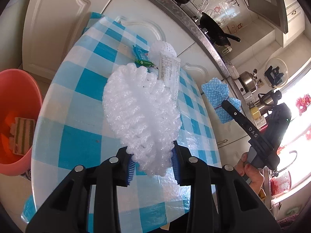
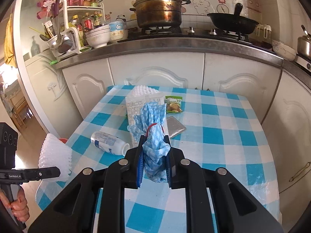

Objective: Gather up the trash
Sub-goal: 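Carry cloth bundle and foam net to the pink bucket and open both tools, then move both open tools back over the table toward the paper packet and bottle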

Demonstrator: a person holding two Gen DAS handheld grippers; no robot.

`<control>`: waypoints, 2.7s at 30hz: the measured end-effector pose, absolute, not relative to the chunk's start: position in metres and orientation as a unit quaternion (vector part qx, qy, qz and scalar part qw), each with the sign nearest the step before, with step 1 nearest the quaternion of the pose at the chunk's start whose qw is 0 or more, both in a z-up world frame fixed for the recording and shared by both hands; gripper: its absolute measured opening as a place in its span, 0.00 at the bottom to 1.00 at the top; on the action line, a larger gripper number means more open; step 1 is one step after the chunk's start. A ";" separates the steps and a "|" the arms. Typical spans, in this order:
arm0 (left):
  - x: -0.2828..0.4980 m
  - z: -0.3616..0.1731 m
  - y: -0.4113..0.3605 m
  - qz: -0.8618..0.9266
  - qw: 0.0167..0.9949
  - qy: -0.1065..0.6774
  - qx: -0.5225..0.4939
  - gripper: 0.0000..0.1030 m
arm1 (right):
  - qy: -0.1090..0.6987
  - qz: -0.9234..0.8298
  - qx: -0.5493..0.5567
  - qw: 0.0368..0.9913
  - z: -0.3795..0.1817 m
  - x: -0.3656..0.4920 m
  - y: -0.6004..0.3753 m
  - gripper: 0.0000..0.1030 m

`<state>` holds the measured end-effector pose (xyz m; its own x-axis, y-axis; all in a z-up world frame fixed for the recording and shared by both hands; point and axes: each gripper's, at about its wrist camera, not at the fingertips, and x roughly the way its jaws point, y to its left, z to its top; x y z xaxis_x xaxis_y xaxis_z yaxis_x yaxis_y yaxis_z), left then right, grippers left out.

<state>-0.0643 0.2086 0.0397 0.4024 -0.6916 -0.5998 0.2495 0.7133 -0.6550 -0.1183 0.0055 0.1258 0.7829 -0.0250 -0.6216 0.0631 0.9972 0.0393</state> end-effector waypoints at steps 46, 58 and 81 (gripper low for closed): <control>-0.051 -0.065 0.404 -0.030 0.798 0.482 -0.360 0.72 | 0.460 0.265 -0.105 0.841 0.027 -0.009 0.302 0.27; -0.060 -0.053 0.419 0.019 0.824 0.449 -0.344 0.88 | 0.416 0.237 -0.070 0.875 0.049 -0.016 0.276 0.78; -0.106 0.046 0.358 -0.004 0.919 0.293 -0.265 0.91 | 0.213 0.159 0.059 0.962 0.112 -0.107 0.111 0.96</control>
